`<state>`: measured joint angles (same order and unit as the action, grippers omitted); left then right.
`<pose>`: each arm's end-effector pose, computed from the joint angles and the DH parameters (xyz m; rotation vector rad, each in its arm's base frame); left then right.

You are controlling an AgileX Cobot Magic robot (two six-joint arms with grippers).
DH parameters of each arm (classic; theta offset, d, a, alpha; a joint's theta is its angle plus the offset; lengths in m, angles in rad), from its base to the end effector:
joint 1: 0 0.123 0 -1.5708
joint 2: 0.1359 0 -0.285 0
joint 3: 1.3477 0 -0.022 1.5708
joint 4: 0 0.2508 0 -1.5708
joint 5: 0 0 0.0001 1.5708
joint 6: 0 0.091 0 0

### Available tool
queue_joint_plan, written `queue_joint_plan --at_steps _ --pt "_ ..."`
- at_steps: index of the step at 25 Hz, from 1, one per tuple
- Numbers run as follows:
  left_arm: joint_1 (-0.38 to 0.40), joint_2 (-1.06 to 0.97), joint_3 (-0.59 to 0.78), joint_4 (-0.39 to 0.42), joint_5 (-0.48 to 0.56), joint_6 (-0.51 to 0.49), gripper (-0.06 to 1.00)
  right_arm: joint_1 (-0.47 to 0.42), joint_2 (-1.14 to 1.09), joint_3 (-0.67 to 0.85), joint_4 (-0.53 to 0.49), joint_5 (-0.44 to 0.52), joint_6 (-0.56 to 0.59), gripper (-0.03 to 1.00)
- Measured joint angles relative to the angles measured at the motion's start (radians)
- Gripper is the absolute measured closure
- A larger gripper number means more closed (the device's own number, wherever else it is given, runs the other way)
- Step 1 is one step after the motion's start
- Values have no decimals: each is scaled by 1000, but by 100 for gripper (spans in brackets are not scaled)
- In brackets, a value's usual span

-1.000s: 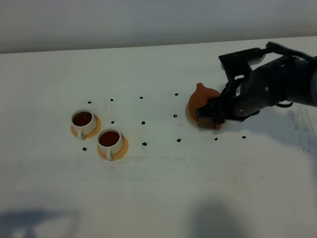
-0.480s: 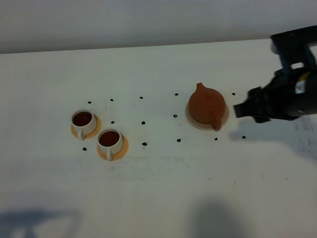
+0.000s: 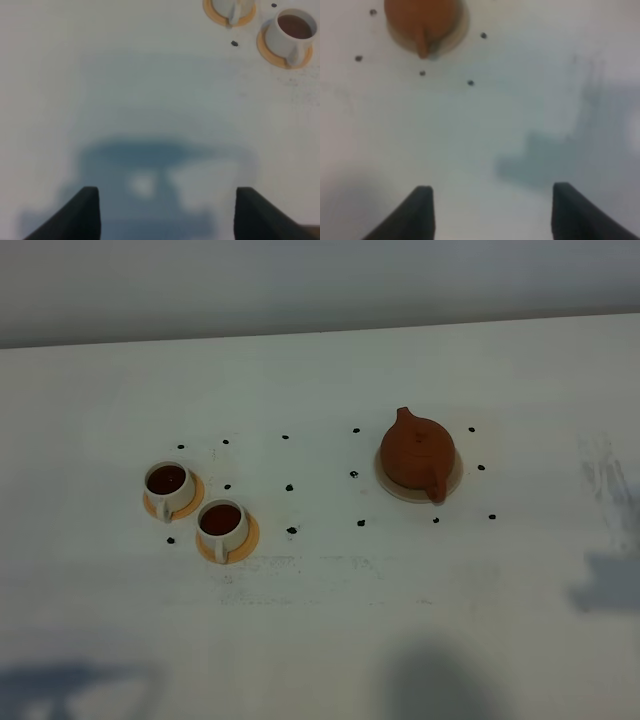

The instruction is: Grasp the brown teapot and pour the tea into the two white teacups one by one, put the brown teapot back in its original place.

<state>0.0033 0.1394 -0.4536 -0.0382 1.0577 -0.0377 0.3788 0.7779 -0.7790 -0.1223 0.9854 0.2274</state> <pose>0.0200 -0.0030 0.2632 -0.0483 2.2266 -0.0662 0.1246 0.0396 0.3221 -0.2253 2.4508 0.1095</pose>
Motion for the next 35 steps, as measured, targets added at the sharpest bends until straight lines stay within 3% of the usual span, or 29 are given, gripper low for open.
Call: queue_joint_plan --at_steps 8,12,18,25,29,35 --pt "0 0 0 0 0 0 38 0 -319 182 5 47 -13 45" --pt "0 0 0 0 0 0 38 0 -431 271 68 67 -109 47" --pt "0 0 0 0 0 0 38 0 -537 288 163 82 -239 54" --pt "0 0 0 0 0 0 38 -2 -550 288 178 83 -247 64" --pt "0 0 0 0 0 0 38 -85 -550 288 182 83 -243 70" --pt "0 0 0 0 0 0 38 -298 -603 292 185 82 -264 77"
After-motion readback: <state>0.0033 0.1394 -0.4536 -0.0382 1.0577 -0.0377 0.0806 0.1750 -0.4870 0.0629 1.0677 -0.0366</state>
